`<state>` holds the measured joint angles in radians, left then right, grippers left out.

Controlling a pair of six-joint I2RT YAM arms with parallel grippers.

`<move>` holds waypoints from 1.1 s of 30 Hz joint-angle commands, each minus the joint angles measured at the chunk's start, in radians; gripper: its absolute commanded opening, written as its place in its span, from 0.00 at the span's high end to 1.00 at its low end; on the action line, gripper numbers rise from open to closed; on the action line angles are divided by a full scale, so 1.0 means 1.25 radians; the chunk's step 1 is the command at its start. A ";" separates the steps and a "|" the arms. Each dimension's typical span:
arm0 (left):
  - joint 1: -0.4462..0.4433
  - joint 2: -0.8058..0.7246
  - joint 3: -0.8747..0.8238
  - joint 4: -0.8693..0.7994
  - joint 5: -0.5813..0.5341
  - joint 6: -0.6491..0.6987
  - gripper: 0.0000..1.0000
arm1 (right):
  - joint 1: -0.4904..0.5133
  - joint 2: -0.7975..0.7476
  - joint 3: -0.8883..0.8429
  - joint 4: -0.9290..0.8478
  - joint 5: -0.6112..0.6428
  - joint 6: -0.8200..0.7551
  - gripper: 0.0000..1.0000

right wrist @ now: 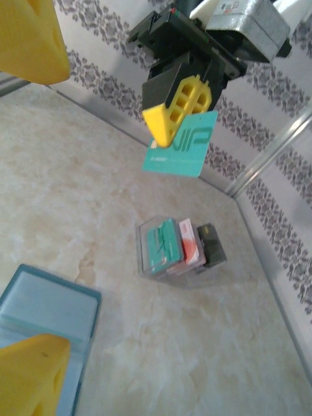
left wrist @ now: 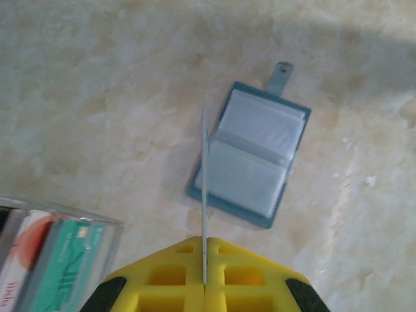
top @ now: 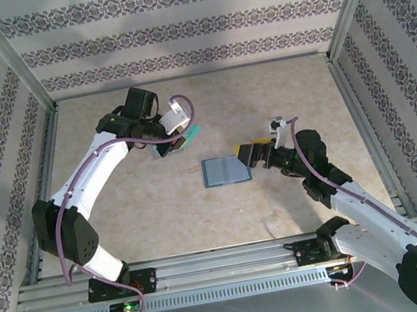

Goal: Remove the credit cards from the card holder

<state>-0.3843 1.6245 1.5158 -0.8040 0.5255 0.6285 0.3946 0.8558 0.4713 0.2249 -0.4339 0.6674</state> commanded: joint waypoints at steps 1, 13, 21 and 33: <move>0.030 0.045 0.035 -0.065 -0.042 0.118 1.00 | -0.002 -0.006 0.014 -0.064 0.067 -0.025 0.02; 0.099 0.177 0.141 -0.100 -0.133 0.320 1.00 | -0.005 -0.005 0.048 -0.199 0.205 -0.033 0.02; 0.126 0.226 0.143 -0.072 -0.148 0.375 1.00 | -0.006 -0.039 0.051 -0.242 0.233 -0.032 0.02; 0.135 0.336 0.213 -0.116 -0.230 0.409 1.00 | -0.008 -0.072 0.052 -0.291 0.276 -0.025 0.02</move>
<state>-0.2325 2.0277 1.7370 -0.8886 0.2691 1.1007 0.3943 0.7784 0.5098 -0.1108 -0.1226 0.6468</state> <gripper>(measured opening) 0.052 0.982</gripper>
